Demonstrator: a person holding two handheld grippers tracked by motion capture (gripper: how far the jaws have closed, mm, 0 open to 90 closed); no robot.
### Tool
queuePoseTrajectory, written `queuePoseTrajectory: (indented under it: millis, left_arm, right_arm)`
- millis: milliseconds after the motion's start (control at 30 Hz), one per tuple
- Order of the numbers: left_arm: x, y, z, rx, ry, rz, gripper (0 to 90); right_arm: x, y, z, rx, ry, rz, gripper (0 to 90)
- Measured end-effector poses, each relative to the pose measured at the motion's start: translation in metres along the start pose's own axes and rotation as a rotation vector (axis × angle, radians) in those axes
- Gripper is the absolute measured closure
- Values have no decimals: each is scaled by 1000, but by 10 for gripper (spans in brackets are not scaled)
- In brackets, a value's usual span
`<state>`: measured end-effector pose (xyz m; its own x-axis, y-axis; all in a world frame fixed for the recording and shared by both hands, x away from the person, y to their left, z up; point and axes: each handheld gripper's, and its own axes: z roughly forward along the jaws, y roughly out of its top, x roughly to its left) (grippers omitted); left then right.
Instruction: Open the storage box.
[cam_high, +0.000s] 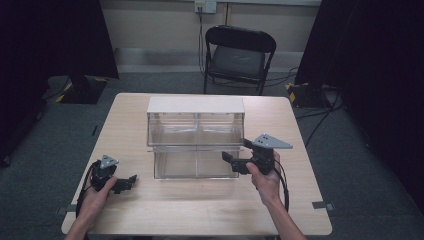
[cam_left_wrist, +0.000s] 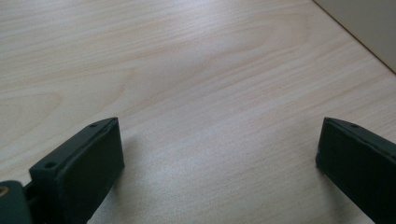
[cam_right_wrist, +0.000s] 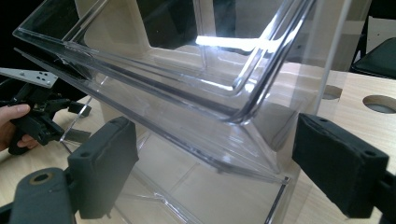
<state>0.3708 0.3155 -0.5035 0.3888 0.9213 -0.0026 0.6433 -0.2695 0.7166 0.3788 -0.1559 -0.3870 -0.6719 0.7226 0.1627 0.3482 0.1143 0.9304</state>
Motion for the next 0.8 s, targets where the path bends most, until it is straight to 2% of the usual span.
queuePoseTrajectory:
  millis: [800]
  left_arm:
    - [0, 0, 0, -1, 0, 0, 2]
  right_arm:
    - [0, 0, -1, -1, 3, 5, 143]
